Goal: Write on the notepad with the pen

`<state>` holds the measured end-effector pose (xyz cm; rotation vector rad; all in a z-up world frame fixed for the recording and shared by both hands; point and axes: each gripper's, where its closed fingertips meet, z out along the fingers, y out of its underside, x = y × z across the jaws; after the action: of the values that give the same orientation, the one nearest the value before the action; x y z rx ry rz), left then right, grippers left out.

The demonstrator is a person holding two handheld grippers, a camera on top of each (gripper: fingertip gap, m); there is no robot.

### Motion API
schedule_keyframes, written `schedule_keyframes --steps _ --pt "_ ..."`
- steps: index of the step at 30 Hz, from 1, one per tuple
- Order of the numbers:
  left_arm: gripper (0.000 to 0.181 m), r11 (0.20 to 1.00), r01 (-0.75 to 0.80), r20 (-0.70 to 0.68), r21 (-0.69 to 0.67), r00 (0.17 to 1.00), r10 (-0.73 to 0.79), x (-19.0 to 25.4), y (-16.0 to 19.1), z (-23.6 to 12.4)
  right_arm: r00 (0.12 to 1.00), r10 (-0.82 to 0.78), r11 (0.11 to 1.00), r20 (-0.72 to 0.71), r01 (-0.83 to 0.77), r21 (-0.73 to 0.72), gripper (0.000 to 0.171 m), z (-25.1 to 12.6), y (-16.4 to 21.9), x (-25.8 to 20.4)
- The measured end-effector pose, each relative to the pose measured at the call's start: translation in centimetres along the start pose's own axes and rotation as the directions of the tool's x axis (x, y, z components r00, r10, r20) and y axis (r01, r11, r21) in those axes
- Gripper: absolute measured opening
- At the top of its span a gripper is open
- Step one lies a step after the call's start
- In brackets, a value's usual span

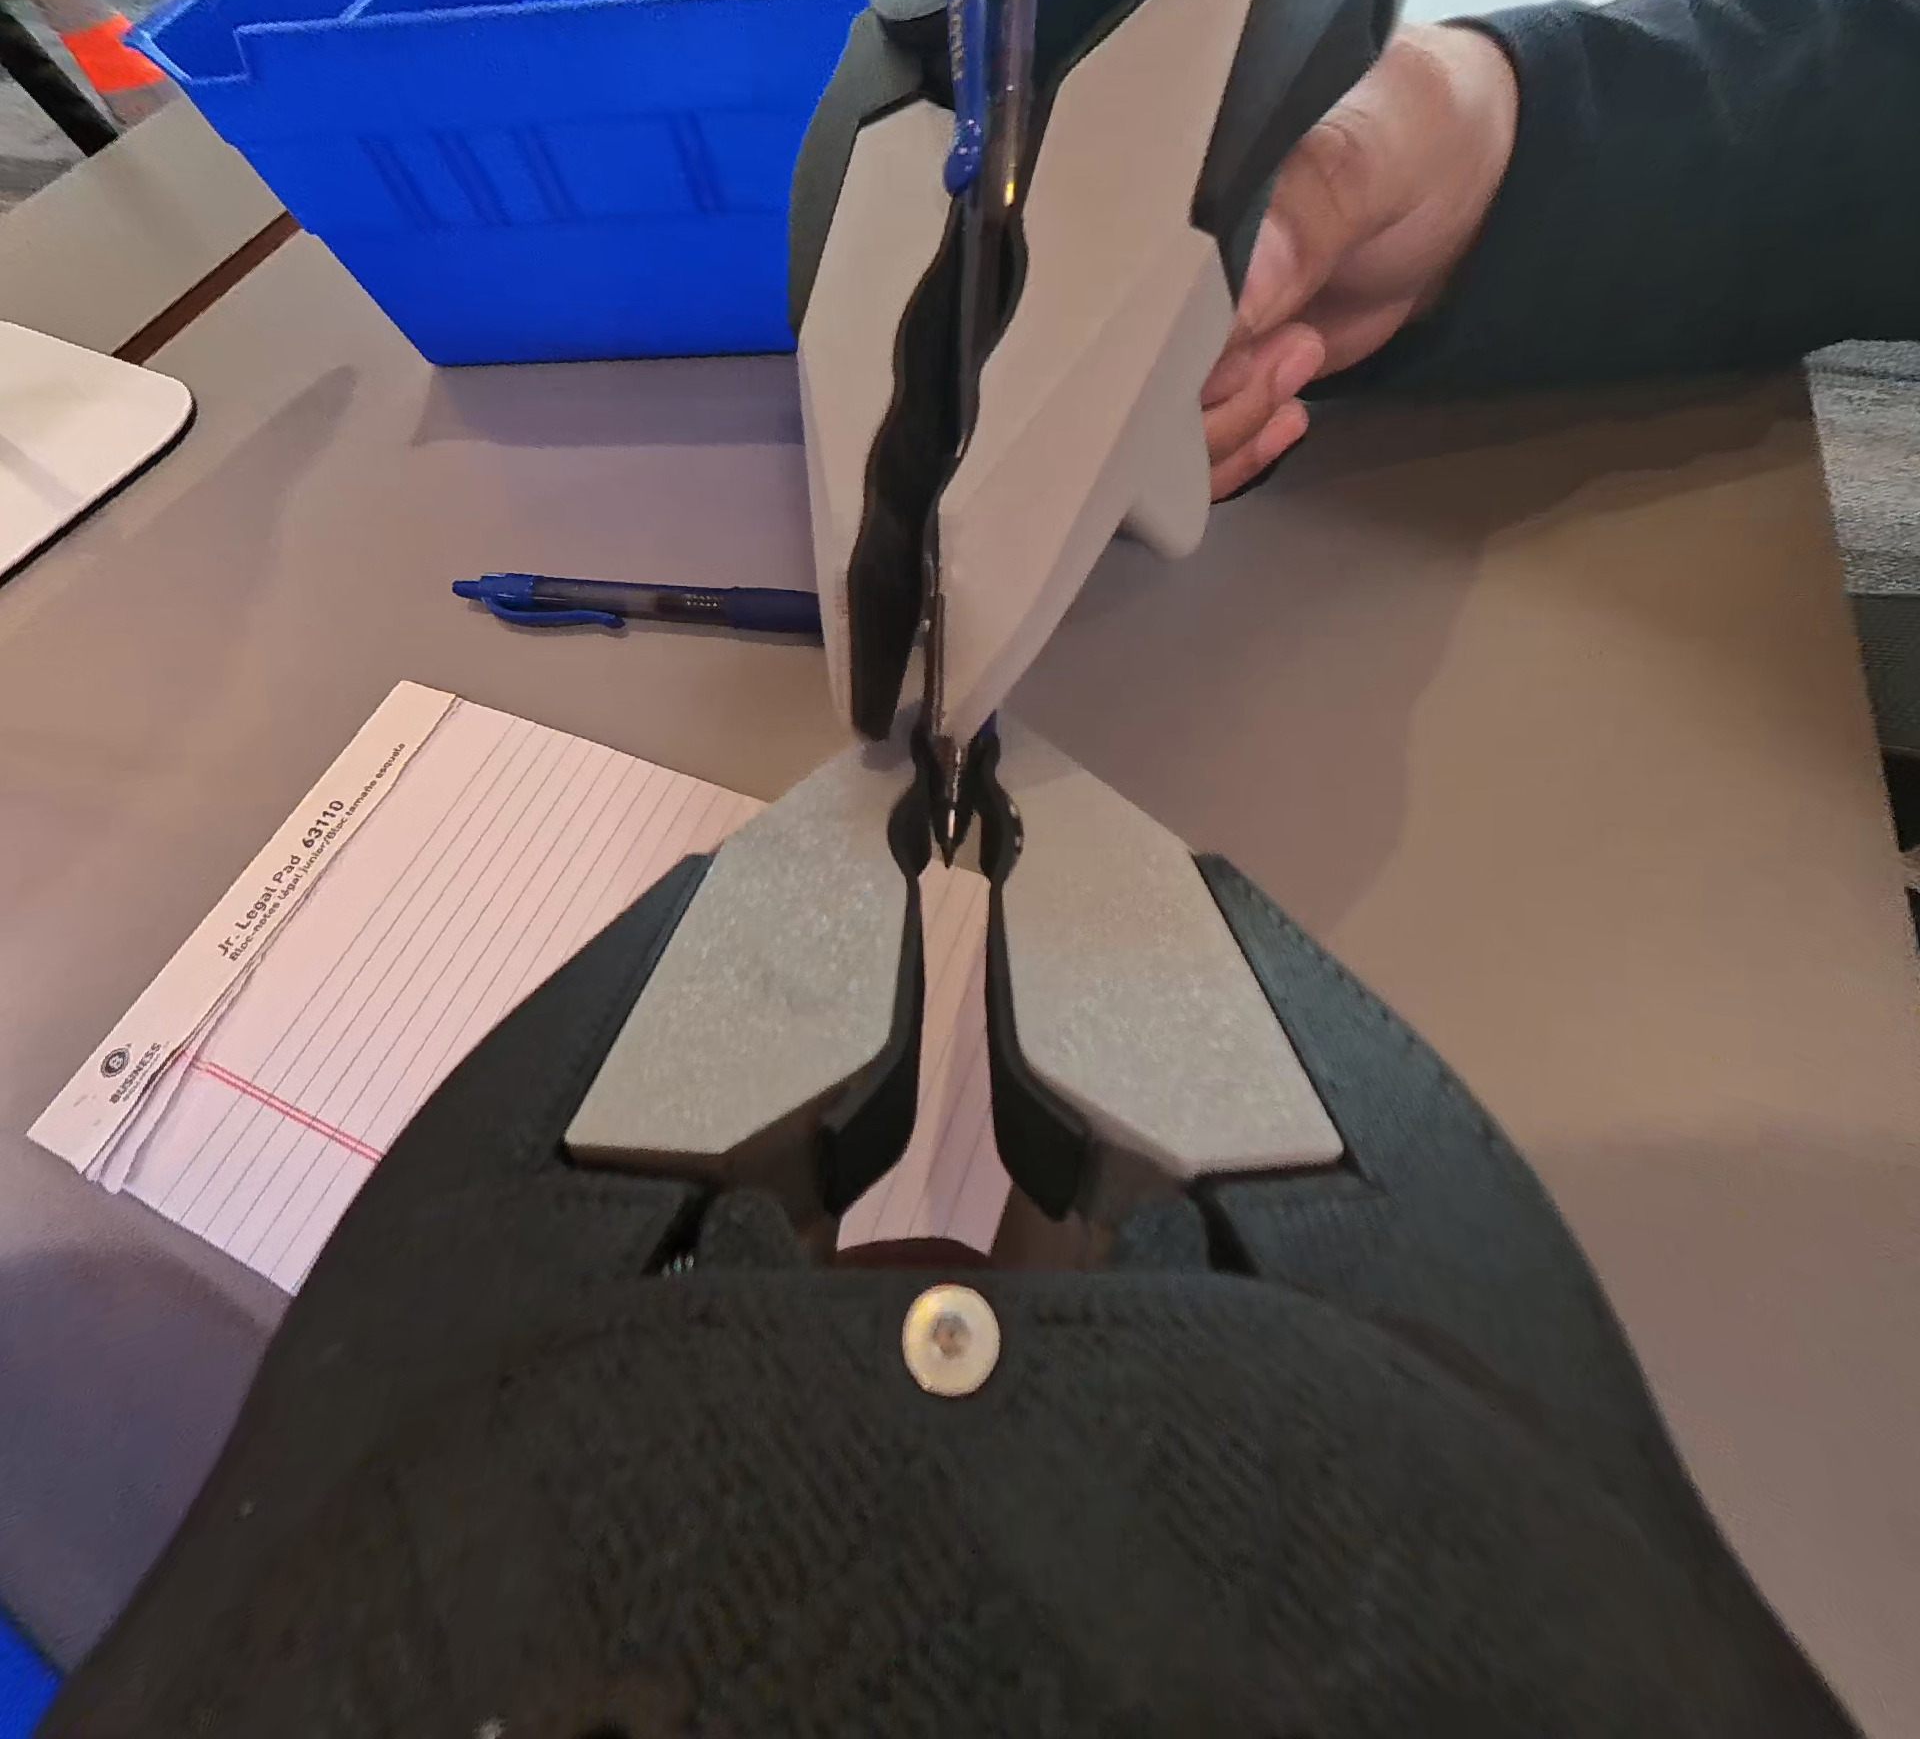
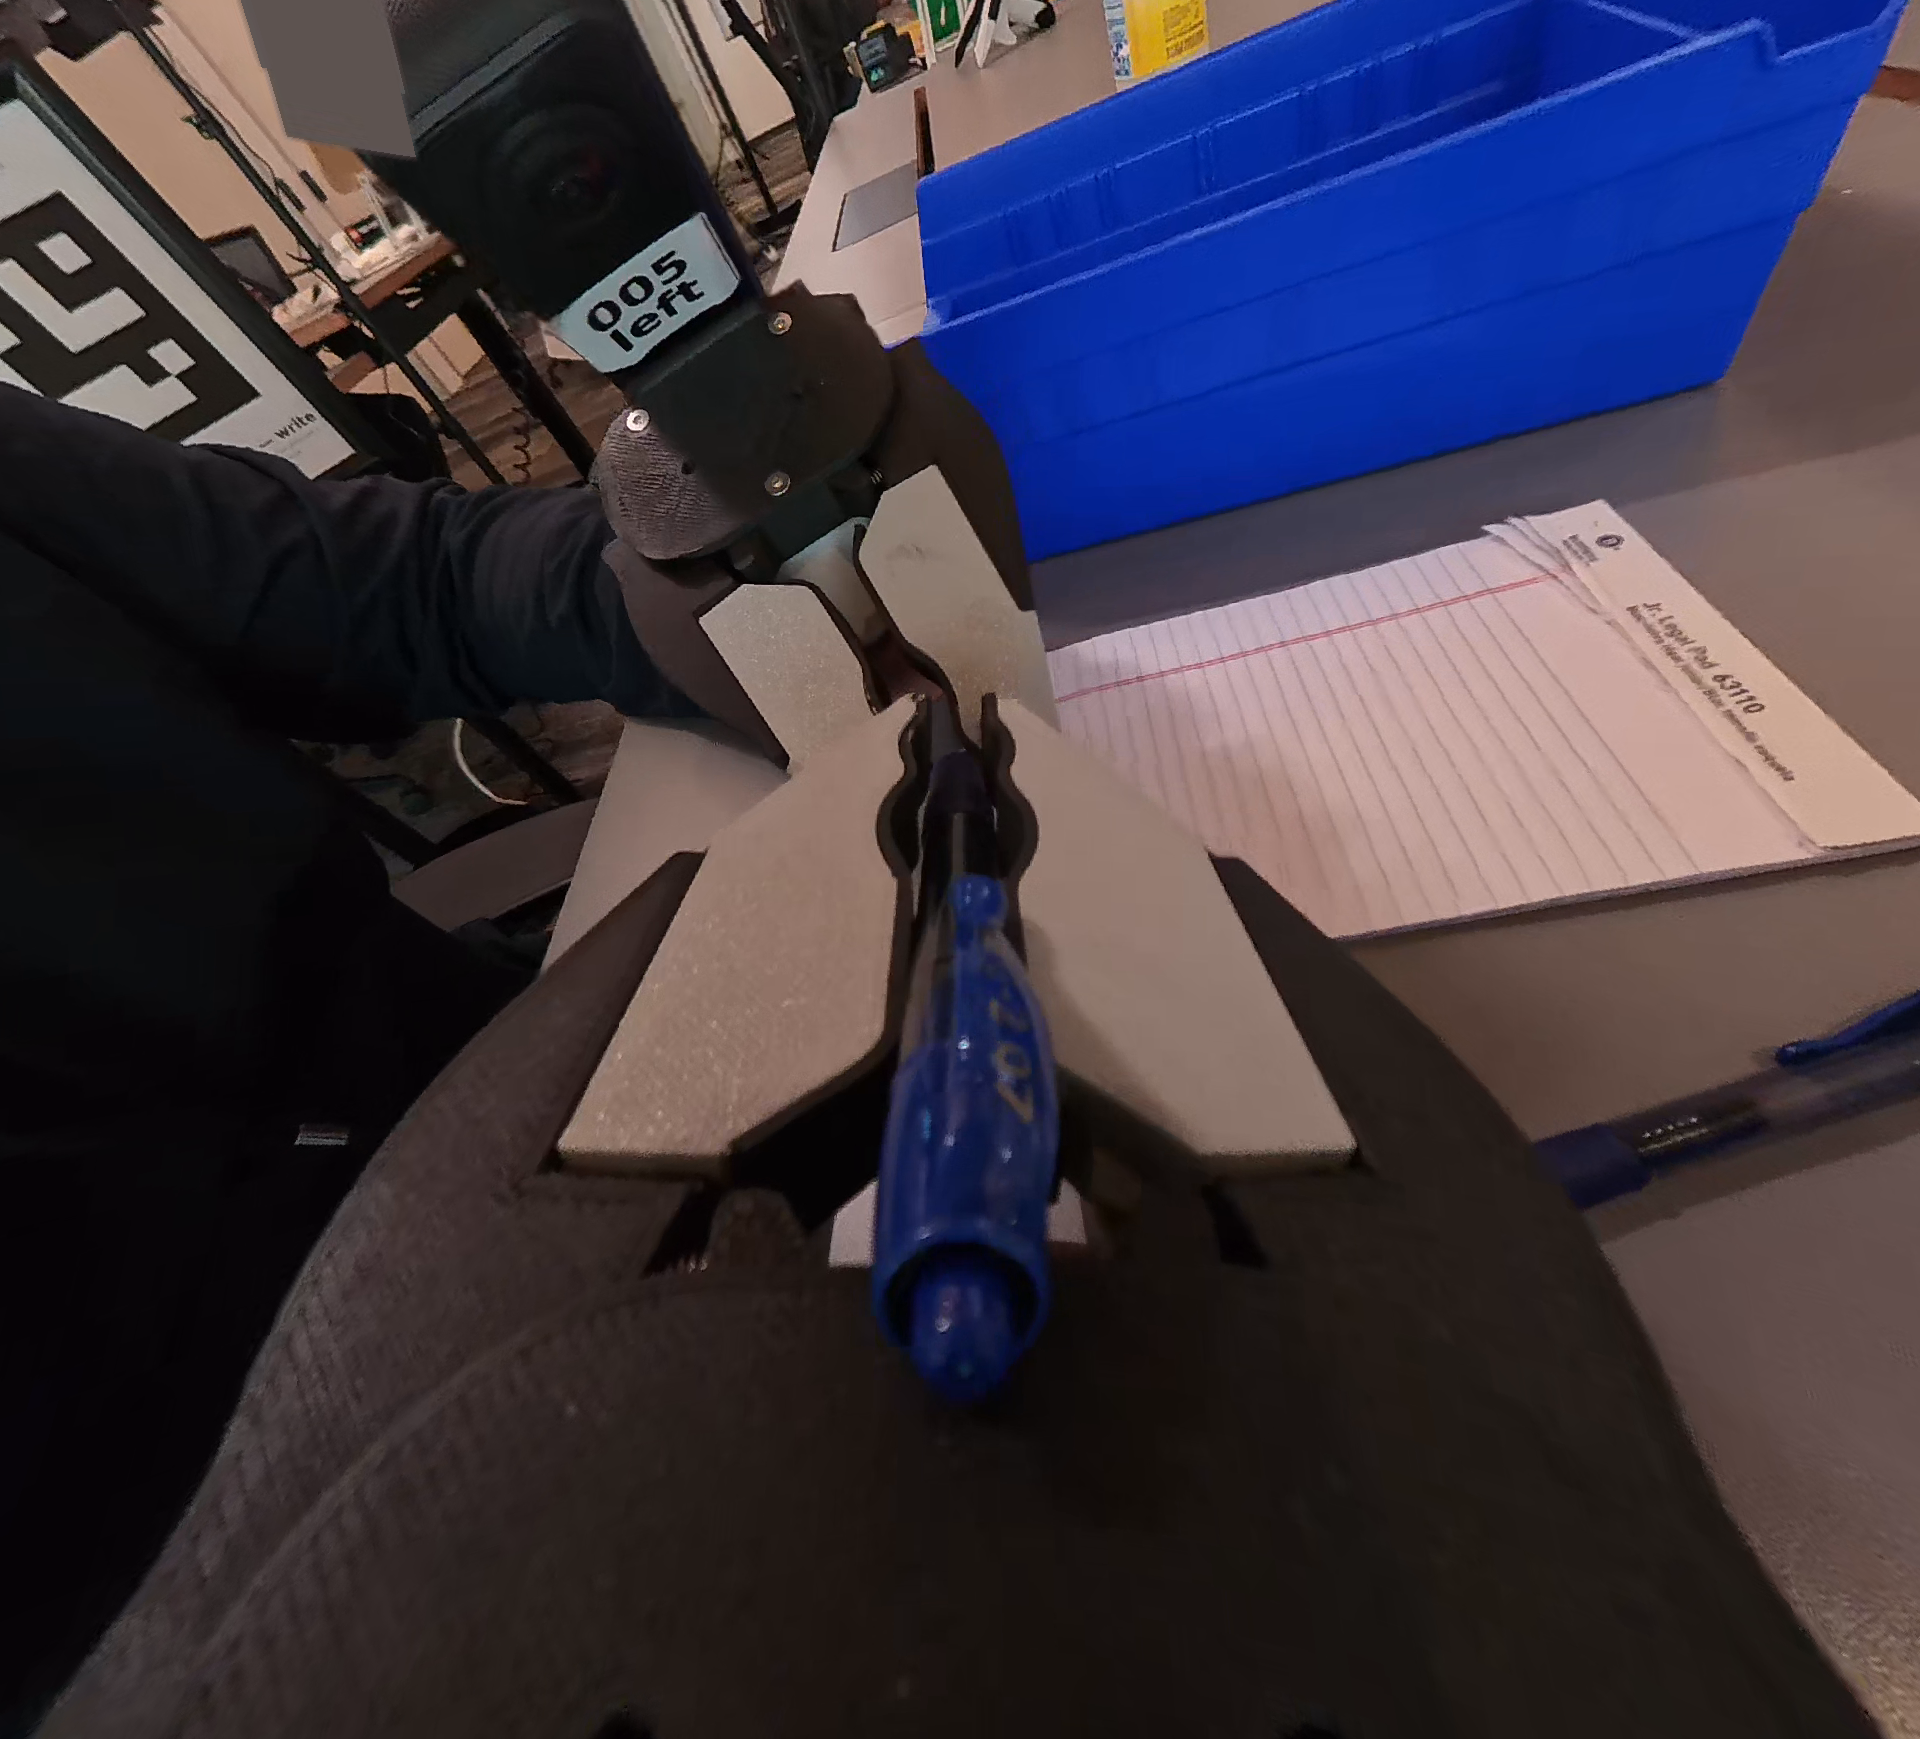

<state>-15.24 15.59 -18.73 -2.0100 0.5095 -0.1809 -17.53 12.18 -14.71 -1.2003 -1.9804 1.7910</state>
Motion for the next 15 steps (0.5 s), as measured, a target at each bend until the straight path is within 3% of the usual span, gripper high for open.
schedule_keyframes --steps 6,10,15 --pt "0.001 1.000 -0.004 0.000 -0.023 1.000 0.004 0.0 0.5 0.3 1.000 0.023 0.999 -0.001 -0.023 -0.024 0.006 0.1 0.6 0.4" --pt "0.002 0.998 0.053 0.012 -0.028 0.999 -0.053 -0.8 0.9 0.3 0.993 -0.062 0.998 -0.098 0.062 -0.002 0.005 -0.2 -0.2 1.1" --pt "0.008 0.987 0.129 0.065 -0.093 0.990 -0.124 -2.4 2.6 0.5 0.975 -0.059 0.990 -0.216 0.085 0.112 0.006 -1.9 -2.1 2.8"
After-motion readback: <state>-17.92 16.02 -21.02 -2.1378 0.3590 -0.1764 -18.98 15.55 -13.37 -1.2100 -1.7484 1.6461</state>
